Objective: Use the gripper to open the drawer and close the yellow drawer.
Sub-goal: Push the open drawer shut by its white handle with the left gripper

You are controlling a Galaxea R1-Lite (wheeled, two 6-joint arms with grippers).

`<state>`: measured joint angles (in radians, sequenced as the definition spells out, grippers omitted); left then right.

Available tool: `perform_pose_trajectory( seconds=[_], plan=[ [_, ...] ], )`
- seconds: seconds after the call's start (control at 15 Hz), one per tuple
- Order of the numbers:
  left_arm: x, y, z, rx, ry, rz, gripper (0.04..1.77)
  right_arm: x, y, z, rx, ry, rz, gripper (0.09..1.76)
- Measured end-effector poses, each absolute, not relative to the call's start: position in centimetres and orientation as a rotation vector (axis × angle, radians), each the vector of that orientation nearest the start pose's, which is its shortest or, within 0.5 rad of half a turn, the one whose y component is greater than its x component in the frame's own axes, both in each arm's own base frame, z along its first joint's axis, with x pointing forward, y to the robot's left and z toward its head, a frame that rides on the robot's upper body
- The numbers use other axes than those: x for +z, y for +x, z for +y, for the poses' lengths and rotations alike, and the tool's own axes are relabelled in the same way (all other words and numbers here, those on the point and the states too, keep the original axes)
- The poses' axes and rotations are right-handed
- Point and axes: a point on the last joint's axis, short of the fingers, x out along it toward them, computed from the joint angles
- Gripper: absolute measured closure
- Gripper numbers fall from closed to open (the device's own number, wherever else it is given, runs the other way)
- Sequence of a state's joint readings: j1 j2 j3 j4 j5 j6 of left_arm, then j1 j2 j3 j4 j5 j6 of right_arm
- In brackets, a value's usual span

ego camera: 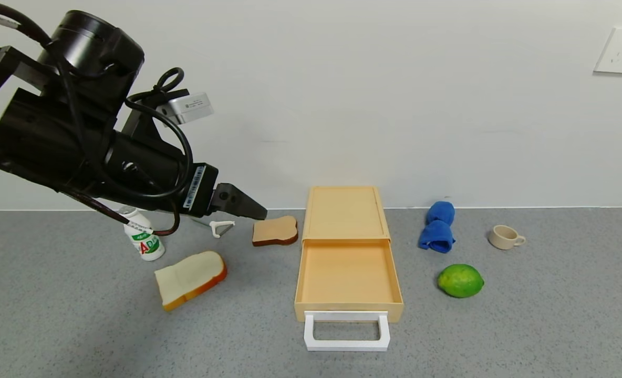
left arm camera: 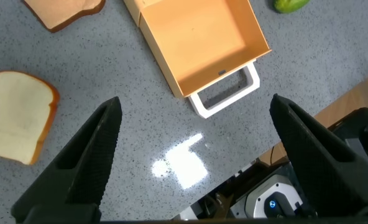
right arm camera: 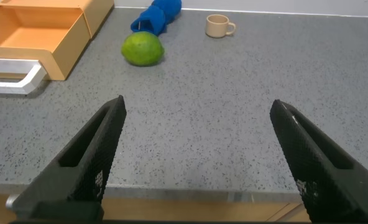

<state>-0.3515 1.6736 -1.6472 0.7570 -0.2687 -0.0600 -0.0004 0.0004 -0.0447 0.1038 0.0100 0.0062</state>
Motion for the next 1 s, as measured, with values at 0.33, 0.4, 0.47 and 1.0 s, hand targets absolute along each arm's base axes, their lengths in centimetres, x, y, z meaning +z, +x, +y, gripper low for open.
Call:
perform_pose_trajectory(
  seconds=[0.33,0.4,0.47,1.0],
  plan=[
    [30.2,25.9,-10.5,-0.561,-0.024,0.792,0.09,7.7,-2.6,0.0,0.009,0.006,0.06,0.14],
    [30.3,25.8,-10.9,-0.566,-0.02,0.79,0.09,7.7,-2.6,0.0,0.009,0.007,0.06,0.14],
    [30.4,25.6,-11.4,-0.563,-0.023,0.79,0.09,7.7,-2.6,0.0,0.01,0.006,0.06,0.14],
    [29.3,24.4,-18.8,-0.358,-0.115,0.837,0.09,7.7,-2.6,0.0,0.01,0.006,0.06,0.14]
  ],
)
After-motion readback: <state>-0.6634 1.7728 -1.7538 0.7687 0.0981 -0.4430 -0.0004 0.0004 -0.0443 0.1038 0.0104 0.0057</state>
